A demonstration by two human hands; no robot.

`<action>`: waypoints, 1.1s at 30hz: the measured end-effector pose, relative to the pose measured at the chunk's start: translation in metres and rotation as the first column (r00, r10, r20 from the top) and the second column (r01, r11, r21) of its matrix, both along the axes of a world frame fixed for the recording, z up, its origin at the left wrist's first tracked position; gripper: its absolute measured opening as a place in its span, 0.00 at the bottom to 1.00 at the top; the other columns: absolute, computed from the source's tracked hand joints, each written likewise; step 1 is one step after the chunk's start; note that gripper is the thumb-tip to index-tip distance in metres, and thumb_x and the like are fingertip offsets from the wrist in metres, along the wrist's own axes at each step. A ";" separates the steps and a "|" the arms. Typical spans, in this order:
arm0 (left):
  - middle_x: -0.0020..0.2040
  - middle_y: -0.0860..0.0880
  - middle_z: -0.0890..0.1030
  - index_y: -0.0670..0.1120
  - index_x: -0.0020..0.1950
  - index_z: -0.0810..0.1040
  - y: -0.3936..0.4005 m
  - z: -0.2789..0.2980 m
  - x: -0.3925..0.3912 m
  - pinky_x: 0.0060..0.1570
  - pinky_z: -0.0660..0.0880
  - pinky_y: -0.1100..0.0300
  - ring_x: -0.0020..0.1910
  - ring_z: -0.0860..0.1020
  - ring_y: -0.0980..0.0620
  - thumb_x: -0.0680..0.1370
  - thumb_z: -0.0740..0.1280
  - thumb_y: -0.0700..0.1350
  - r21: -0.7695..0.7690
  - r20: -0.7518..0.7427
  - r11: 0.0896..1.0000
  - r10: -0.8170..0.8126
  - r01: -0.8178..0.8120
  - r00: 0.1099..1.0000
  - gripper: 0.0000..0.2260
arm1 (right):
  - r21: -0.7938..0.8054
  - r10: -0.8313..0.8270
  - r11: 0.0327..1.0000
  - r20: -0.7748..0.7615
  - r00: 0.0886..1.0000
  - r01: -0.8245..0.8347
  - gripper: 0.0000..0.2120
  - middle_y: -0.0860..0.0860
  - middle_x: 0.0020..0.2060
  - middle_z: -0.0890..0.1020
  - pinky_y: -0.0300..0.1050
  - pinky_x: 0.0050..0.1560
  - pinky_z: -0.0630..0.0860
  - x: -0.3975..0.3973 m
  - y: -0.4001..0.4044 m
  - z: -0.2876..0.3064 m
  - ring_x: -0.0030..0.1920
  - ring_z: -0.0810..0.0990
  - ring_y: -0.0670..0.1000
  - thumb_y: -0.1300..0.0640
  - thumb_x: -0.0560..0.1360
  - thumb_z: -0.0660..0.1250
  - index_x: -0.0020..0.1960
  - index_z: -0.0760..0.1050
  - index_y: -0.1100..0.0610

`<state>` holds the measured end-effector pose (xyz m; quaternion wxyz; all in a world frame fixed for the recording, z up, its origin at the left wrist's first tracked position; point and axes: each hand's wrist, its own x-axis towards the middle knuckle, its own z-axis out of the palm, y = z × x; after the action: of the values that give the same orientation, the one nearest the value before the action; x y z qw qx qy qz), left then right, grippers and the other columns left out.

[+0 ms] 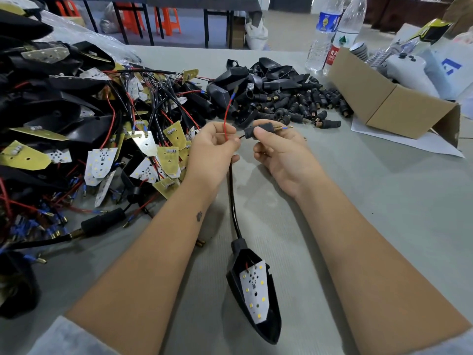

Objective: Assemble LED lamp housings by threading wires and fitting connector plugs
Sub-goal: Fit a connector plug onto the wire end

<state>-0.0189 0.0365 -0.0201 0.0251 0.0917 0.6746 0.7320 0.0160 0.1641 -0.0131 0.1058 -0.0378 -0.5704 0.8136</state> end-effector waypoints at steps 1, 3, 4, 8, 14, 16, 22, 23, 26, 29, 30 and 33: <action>0.40 0.50 0.77 0.48 0.45 0.74 0.000 0.000 0.001 0.36 0.76 0.67 0.38 0.76 0.57 0.78 0.66 0.33 0.008 -0.013 1.000 -0.018 0.018 1.000 0.10 | 0.008 0.008 1.000 -0.001 1.000 -0.008 0.06 0.43 0.28 0.77 0.36 0.37 0.73 0.000 0.000 0.000 0.31 0.74 0.45 0.65 0.78 0.64 0.53 0.75 0.58; 0.39 0.49 0.78 0.47 0.46 0.73 -0.001 0.000 0.002 0.37 0.77 0.66 0.37 0.77 0.57 0.77 0.67 0.32 0.035 -0.022 0.998 -0.046 0.046 0.999 0.10 | 0.011 0.003 1.000 0.003 1.000 -0.003 0.04 0.48 0.34 0.79 0.37 0.36 0.72 -0.002 -0.001 0.000 0.31 0.74 0.45 0.61 0.80 0.64 0.53 0.77 0.58; 0.39 0.48 0.78 0.47 0.46 0.72 -0.001 0.001 0.002 0.36 0.77 0.66 0.36 0.77 0.58 0.77 0.68 0.31 0.049 -0.022 0.997 -0.053 0.054 0.998 0.11 | 0.008 -0.007 1.000 0.016 1.000 0.007 0.06 0.50 0.37 0.80 0.38 0.35 0.72 -0.003 -0.001 0.000 0.30 0.74 0.46 0.58 0.81 0.62 0.52 0.77 0.58; 0.39 0.48 0.79 0.46 0.46 0.72 -0.001 0.001 0.004 0.37 0.77 0.66 0.37 0.78 0.56 0.76 0.68 0.32 0.046 -0.016 0.998 -0.050 0.051 0.999 0.10 | -0.064 -0.056 0.996 0.079 0.995 0.061 0.20 0.52 0.36 0.80 0.40 0.33 0.74 -0.007 -0.001 0.000 0.29 0.76 0.48 0.47 0.84 0.51 0.52 0.78 0.57; 0.40 0.55 0.83 0.50 0.48 0.76 -0.001 0.006 0.001 0.49 0.77 0.60 0.42 0.80 0.60 0.82 0.63 0.45 0.144 -0.095 0.988 0.068 -0.054 0.993 0.05 | -0.035 -0.126 0.991 0.078 0.989 0.129 0.20 0.53 0.33 0.80 0.38 0.30 0.74 -0.008 0.000 -0.004 0.28 0.77 0.47 0.52 0.85 0.50 0.50 0.77 0.60; 0.38 0.55 0.82 0.52 0.49 0.76 -0.007 0.007 -0.001 0.50 0.74 0.55 0.43 0.80 0.56 0.83 0.59 0.47 0.203 -0.098 0.978 0.079 -0.058 0.992 0.07 | -0.021 -0.122 0.992 0.080 0.989 0.124 0.20 0.53 0.34 0.81 0.38 0.31 0.74 -0.009 0.000 -0.004 0.28 0.77 0.47 0.52 0.85 0.50 0.49 0.76 0.61; 0.30 0.56 0.78 0.51 0.48 0.76 -0.008 0.006 -0.002 0.37 0.72 0.63 0.33 0.76 0.58 0.82 0.61 0.42 0.145 -0.134 0.981 0.145 -0.126 0.980 0.07 | -0.089 -0.142 0.985 0.098 0.985 0.151 0.21 0.52 0.30 0.82 0.39 0.34 0.77 -0.011 0.002 -0.006 0.28 0.79 0.47 0.51 0.85 0.50 0.46 0.77 0.60; 0.30 0.55 0.78 0.50 0.47 0.76 -0.008 0.006 -0.002 0.36 0.73 0.64 0.32 0.76 0.58 0.82 0.62 0.41 0.104 -0.161 0.987 0.140 -0.124 0.977 0.06 | -0.105 -0.142 0.983 0.094 0.985 0.152 0.21 0.51 0.29 0.82 0.39 0.34 0.77 -0.010 0.003 -0.006 0.27 0.78 0.47 0.51 0.85 0.50 0.45 0.77 0.60; 0.30 0.55 0.78 0.52 0.45 0.78 -0.004 0.003 0.002 0.39 0.75 0.56 0.34 0.76 0.55 0.80 0.65 0.40 -0.100 -0.230 0.991 0.064 -0.089 0.971 0.07 | -0.188 -0.144 0.970 0.080 0.986 0.157 0.21 0.52 0.29 0.82 0.40 0.34 0.77 -0.010 0.005 -0.005 0.27 0.78 0.48 0.51 0.85 0.50 0.45 0.76 0.60; 0.33 0.54 0.79 0.56 0.42 0.78 0.001 0.000 0.004 0.45 0.78 0.51 0.36 0.77 0.54 0.79 0.67 0.42 -0.267 -0.252 0.960 0.012 -0.081 0.968 0.10 | -0.273 -0.153 0.947 0.084 0.985 0.170 0.21 0.53 0.30 0.81 0.40 0.33 0.78 -0.009 0.006 -0.004 0.27 0.78 0.48 0.51 0.85 0.50 0.45 0.75 0.60; 0.34 0.54 0.79 0.57 0.42 0.78 0.001 -0.001 0.004 0.45 0.78 0.52 0.36 0.77 0.54 0.78 0.68 0.42 -0.287 -0.253 0.955 0.004 -0.079 0.967 0.10 | -0.291 -0.159 0.940 0.091 0.983 0.179 0.21 0.53 0.30 0.81 0.40 0.33 0.78 -0.009 0.007 -0.004 0.27 0.78 0.48 0.51 0.85 0.50 0.45 0.75 0.60; 0.35 0.55 0.78 0.57 0.41 0.79 0.001 -0.003 0.003 0.44 0.77 0.56 0.36 0.76 0.57 0.78 0.68 0.43 -0.289 -0.254 0.955 -0.016 -0.060 0.967 0.10 | -0.331 -0.181 0.920 0.110 0.977 0.208 0.21 0.53 0.30 0.82 0.40 0.33 0.78 -0.009 0.008 -0.004 0.28 0.77 0.49 0.50 0.85 0.50 0.44 0.75 0.60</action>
<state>-0.0158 0.0376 -0.0227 -0.0559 0.1722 0.7746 0.6059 0.0073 0.1725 -0.0170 0.1559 -0.1433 -0.4180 0.8834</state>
